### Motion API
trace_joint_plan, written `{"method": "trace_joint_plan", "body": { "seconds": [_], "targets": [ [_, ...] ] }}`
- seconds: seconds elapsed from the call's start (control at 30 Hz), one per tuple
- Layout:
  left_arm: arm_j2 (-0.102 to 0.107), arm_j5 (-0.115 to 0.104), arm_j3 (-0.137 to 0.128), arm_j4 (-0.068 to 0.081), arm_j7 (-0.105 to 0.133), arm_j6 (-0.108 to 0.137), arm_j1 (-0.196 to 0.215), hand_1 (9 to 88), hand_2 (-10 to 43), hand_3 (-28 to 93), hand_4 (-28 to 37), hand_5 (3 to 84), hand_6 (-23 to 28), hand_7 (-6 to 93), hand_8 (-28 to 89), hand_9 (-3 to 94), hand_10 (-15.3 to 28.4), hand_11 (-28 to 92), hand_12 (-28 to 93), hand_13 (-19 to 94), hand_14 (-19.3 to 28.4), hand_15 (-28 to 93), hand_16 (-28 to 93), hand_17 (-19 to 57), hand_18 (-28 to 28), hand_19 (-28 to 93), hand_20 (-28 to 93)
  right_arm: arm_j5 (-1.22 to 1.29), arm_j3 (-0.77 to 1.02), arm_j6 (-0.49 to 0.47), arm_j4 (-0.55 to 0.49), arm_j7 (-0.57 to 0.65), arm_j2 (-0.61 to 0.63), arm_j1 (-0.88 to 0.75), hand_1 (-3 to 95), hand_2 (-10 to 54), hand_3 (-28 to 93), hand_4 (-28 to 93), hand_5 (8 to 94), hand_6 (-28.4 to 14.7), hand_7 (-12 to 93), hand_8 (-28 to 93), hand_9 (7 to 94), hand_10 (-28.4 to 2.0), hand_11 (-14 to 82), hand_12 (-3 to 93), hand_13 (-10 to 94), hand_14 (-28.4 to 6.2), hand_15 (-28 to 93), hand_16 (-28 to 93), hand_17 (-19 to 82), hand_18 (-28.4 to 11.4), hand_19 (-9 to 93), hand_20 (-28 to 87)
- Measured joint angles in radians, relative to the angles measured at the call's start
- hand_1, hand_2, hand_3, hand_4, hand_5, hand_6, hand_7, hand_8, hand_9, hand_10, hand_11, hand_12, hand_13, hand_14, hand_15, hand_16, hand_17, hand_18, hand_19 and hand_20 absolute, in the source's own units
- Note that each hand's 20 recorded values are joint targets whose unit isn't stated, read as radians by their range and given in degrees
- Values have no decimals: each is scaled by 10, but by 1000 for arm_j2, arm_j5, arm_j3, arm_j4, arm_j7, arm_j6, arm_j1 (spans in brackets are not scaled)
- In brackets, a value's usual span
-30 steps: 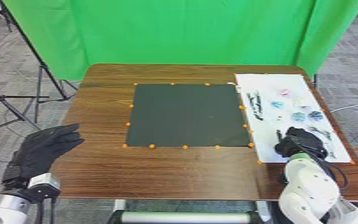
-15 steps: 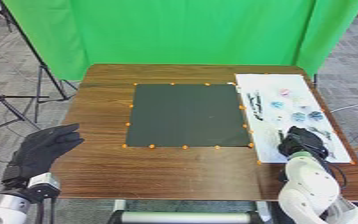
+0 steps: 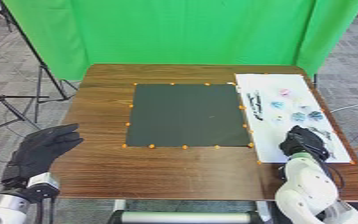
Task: Arrange flowers
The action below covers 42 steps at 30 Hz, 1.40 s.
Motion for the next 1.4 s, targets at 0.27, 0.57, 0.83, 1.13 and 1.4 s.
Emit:
{"method": "trace_joint_plan", "body": {
  "seconds": [0.27, 0.57, 0.83, 1.13, 1.4],
  "targets": [
    [3, -7, -10, -1, 17, 2, 14, 339, 41, 766, -158, 544, 146, 167, -98, 459, 207, 440, 113, 317, 246, 632, -126, -82, 201, 592, 147, 23, -7, 125, 5, -14, 33, -24, 546, -95, 763, -264, 855, -46, 260, 228, 841, -131, 541, 329, 831, -72, 758, 277, 406, -226, 932, -54],
    [16, -16, -10, -3, 41, 10, 36, 338, 40, 766, -158, 543, 146, 167, -98, 458, 207, 441, 113, 316, 246, 632, -127, -82, 201, 592, 148, 67, -31, 152, -8, -33, 92, -22, 544, -95, 768, -253, 857, -48, 263, 227, 839, -129, 552, 331, 829, -72, 767, 279, 405, -225, 932, -53],
    [28, -23, -18, -8, 55, 20, 54, 338, 40, 764, -158, 543, 147, 166, -98, 458, 209, 440, 112, 315, 247, 633, -127, -82, 201, 591, 148, 74, -61, 171, -57, -53, 123, 23, 544, -95, 768, -247, 860, -49, 262, 227, 842, -129, 554, 329, 832, -72, 771, 279, 406, -226, 932, -49],
    [28, -23, -46, -18, 54, 24, 75, 339, 40, 762, -158, 543, 147, 166, -97, 457, 208, 440, 113, 315, 246, 632, -127, -83, 201, 592, 148, 95, -122, 166, -119, -94, 152, 138, 544, -95, 767, -241, 865, -49, 258, 231, 844, -128, 555, 327, 835, -74, 773, 278, 406, -229, 932, -42],
    [27, -22, -59, -24, 48, 26, 74, 338, 39, 764, -158, 542, 147, 166, -97, 457, 209, 439, 112, 315, 246, 632, -127, -83, 202, 592, 148, 143, -219, 125, -121, -147, 135, 289, 543, -95, 768, -238, 868, -49, 255, 235, 845, -126, 555, 329, 839, -74, 774, 277, 406, -230, 932, -38]
  ]
}}
